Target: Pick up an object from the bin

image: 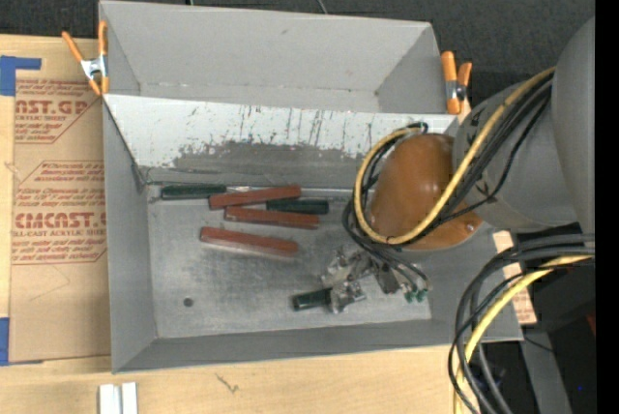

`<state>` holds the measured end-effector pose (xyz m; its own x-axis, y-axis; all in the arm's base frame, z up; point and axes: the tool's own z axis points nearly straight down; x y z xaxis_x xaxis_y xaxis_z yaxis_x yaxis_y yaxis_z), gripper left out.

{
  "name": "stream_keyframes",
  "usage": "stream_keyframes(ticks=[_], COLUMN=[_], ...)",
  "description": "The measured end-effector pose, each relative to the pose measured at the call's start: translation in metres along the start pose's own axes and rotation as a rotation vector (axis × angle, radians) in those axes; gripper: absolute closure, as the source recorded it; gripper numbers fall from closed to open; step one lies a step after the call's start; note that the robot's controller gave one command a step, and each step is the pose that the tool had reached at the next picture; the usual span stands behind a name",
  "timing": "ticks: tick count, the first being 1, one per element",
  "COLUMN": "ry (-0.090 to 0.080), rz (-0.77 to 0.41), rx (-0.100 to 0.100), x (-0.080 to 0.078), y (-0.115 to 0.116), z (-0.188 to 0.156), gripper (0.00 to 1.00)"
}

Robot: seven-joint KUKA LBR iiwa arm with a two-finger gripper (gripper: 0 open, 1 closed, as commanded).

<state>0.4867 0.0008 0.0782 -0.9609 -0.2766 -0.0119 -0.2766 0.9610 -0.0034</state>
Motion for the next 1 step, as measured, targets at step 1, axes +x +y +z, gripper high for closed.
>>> stream_keyframes(ticks=[1], ry=[0.011], rz=[-0.001], rx=[-0.003], x=[0.0018], y=[0.0008], z=[-0.0106], gripper=[1.00])
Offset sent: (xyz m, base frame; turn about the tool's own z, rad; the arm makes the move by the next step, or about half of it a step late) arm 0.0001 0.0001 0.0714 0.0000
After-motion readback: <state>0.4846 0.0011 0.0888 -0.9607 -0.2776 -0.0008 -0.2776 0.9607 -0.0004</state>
